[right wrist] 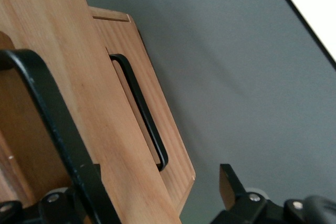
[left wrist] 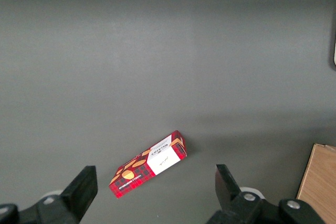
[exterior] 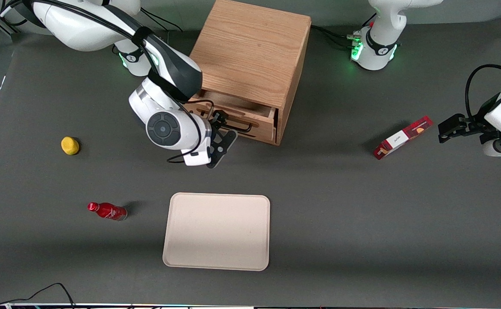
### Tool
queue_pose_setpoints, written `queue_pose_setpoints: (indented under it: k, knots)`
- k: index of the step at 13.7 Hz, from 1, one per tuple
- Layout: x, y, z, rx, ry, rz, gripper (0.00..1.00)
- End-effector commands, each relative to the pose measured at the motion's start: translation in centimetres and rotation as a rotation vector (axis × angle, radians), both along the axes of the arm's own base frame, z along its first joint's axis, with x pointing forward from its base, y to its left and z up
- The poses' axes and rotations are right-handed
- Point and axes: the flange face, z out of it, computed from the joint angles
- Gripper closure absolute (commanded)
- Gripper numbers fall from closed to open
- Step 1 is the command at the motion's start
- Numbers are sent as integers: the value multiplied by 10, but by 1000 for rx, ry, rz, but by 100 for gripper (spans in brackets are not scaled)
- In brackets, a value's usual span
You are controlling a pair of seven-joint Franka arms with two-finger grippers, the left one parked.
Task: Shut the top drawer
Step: 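Press the drawer front with the right gripper until flush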
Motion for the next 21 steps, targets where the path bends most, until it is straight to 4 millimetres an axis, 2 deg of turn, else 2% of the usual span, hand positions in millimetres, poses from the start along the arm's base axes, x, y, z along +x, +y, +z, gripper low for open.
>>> queue_pose_setpoints:
  k: [1,5,21]
  knots:
    - [-18,3,6,-3,4,-29,0]
    - [-32,12,9,8,22,-16,0]
    - [-57,27,17,-18,62,-34,0]
